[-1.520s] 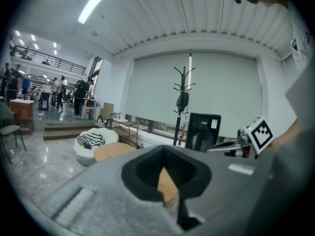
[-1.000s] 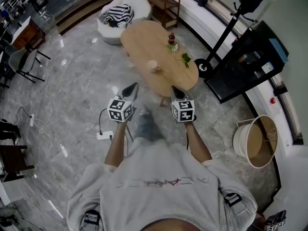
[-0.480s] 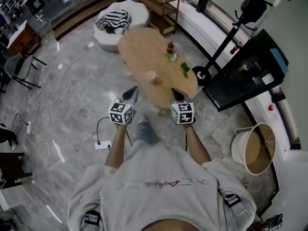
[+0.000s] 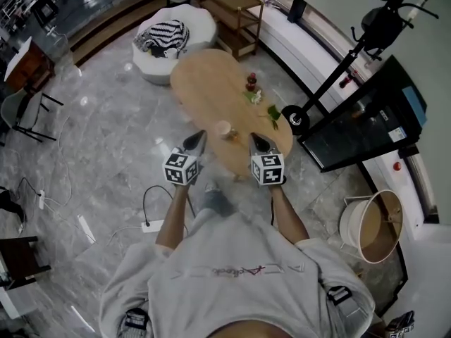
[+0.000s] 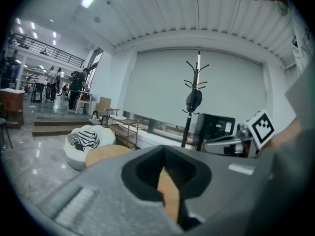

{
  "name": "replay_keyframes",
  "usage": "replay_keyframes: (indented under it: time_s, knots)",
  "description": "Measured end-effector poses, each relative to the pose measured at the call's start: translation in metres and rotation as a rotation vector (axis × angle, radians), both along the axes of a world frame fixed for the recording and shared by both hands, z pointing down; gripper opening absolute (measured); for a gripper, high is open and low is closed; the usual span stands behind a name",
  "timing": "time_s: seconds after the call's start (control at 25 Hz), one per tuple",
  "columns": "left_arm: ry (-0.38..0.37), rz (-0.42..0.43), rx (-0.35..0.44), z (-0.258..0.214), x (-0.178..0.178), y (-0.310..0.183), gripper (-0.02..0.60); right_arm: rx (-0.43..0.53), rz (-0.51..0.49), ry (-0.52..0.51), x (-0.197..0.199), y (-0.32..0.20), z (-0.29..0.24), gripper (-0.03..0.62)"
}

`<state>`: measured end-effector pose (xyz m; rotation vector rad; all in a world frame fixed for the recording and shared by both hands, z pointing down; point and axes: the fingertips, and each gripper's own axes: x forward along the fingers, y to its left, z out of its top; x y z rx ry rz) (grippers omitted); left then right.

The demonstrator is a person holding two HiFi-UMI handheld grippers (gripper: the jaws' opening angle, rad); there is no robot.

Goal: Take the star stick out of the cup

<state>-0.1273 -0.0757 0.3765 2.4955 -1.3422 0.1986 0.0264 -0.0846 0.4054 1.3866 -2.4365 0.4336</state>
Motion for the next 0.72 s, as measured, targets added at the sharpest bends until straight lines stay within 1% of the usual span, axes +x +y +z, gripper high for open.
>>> replay_keyframes:
  time_s: [0.44, 0.64, 0.72]
  knots:
    - [0.010, 0.032, -0.022, -0.012, -0.073, -0.183, 0.000, -0.019, 0.026, 0.011, -0.074, -0.178, -0.014, 0.003]
    - [0.008, 0.052, -0.026, -0.014, -0.081, -0.238, 0.000, -0.016, 0.039, 0.013, -0.084, -0.232, -0.019, 0.003]
    - [0.009, 0.062, -0.026, -0.016, -0.092, -0.252, 0.000, -0.014, 0.043, 0.012, -0.096, -0.245, -0.022, 0.003]
